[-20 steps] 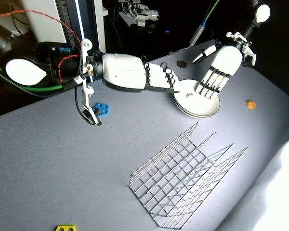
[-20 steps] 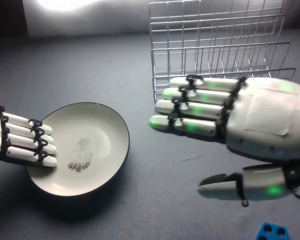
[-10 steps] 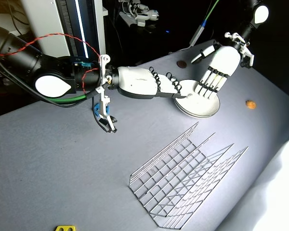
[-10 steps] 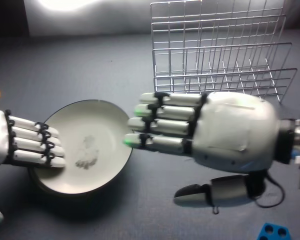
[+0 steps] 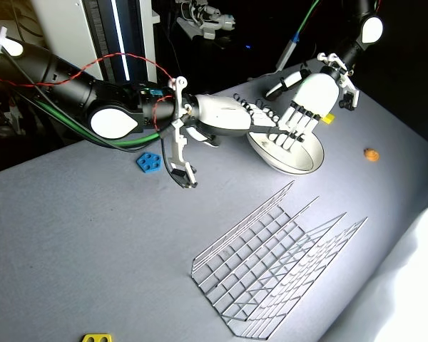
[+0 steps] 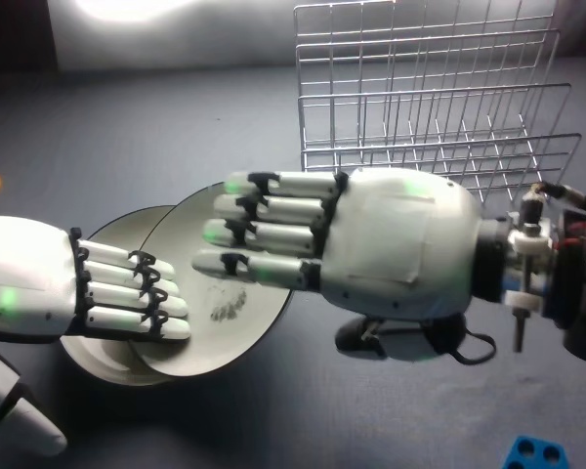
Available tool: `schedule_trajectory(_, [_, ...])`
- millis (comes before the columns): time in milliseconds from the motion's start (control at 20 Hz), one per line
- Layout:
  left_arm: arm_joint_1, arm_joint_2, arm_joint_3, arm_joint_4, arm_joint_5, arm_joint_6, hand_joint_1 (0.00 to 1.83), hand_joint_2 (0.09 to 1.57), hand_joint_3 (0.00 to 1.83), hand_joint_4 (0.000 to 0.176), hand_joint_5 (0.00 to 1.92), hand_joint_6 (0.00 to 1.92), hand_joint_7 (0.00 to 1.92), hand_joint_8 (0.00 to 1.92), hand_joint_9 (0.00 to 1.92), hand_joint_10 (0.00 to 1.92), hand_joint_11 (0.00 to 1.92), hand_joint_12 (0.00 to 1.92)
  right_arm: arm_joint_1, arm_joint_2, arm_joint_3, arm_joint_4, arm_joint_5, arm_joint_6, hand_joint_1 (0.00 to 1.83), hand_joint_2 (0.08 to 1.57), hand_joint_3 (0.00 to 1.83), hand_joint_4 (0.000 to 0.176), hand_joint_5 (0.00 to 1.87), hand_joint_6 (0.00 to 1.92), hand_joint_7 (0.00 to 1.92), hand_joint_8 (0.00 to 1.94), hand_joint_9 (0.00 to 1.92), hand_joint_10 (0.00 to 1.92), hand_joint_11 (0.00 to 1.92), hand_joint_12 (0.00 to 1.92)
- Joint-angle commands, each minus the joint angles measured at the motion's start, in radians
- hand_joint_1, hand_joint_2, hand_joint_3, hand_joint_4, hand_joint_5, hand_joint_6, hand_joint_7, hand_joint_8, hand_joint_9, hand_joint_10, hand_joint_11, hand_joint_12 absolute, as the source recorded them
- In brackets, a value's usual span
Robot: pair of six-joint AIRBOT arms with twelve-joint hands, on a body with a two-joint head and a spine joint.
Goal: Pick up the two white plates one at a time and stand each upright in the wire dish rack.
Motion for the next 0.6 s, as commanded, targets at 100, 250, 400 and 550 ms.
schedule_trajectory(100, [-0.012,-0.016,-0.022,-0.023,-0.019,-0.023,0.0,1.09,0.01,0.0,0.03,0.01,0.01,0.0,0.0,0.0,0.0,0.0,0.021,-0.038,0.04,0.006,0.113,-0.005,0.94,1.07,0.0,0.0,0.0,0.0,0.0,0.0,0.0,0.0,0.0,0.0])
schedule_trajectory(250, [-0.023,-0.016,-0.033,-0.026,-0.015,-0.032,0.0,1.09,0.01,0.0,0.04,0.01,0.01,0.01,0.0,0.0,0.0,0.0,0.022,-0.073,0.073,0.005,0.108,-0.048,0.95,1.05,0.0,0.0,0.0,0.0,0.0,0.0,0.0,0.0,0.0,0.0])
schedule_trajectory(400, [-0.019,-0.016,-0.034,-0.026,-0.015,-0.033,0.0,1.09,0.01,0.0,0.04,0.01,0.01,0.0,0.0,0.0,0.0,0.0,0.021,-0.102,0.111,0.006,0.091,-0.048,1.01,1.02,0.0,0.0,0.07,0.0,0.04,0.01,0.04,0.0,0.01,0.27])
schedule_trajectory(550, [-0.015,-0.016,-0.03,-0.026,-0.015,-0.033,0.0,1.09,0.01,0.0,0.06,0.01,0.03,0.01,0.01,0.0,0.0,0.0,0.018,-0.129,0.144,0.006,0.092,-0.048,1.05,1.04,0.01,0.0,0.2,0.03,0.2,0.03,0.18,0.06,0.0,0.9])
